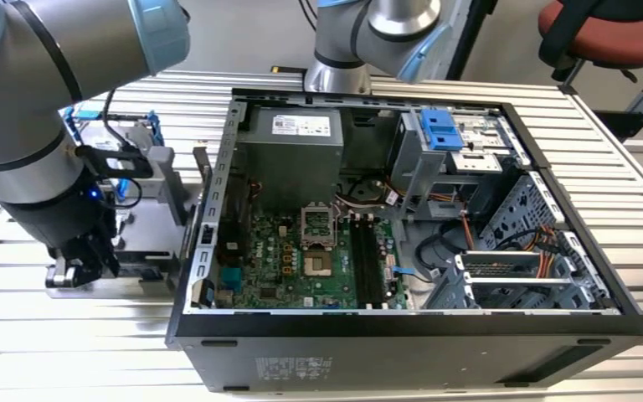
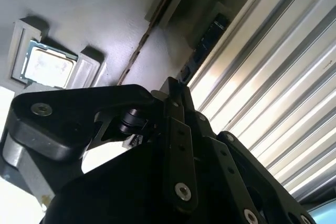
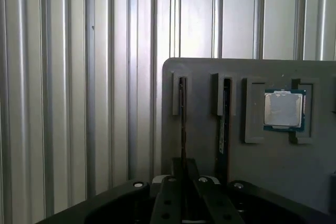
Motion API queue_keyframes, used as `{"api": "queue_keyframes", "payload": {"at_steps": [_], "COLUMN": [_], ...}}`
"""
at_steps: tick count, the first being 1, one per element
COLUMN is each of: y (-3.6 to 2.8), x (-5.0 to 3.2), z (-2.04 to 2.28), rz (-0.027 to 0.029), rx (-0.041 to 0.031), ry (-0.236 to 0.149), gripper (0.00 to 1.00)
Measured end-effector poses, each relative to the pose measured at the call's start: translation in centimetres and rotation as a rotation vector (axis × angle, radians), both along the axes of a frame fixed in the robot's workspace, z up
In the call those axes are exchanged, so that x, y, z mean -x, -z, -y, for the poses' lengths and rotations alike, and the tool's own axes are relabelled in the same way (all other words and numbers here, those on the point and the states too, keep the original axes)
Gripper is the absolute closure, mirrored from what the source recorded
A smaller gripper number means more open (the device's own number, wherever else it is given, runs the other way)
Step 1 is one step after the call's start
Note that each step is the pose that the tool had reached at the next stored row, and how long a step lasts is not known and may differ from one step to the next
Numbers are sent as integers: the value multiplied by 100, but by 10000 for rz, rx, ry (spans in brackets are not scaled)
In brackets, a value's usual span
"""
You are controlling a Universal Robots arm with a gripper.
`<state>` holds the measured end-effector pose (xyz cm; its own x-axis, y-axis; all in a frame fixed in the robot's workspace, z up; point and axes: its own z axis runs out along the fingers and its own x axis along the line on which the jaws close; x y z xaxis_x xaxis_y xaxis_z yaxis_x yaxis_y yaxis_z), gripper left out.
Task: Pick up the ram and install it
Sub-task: 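Pick up the ram and move it above insertion slot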
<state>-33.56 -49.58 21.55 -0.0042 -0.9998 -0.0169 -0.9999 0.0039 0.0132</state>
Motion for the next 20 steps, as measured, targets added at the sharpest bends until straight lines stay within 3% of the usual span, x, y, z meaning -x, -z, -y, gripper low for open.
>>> {"api": "queue_keyframes", "payload": {"at_steps": [15,20], "y": [-280,-444], "x": [1,1], "z": [0,0], "rz": [0,0], "rx": [0,0], "ry": [0,0], "gripper": [100,100]}}
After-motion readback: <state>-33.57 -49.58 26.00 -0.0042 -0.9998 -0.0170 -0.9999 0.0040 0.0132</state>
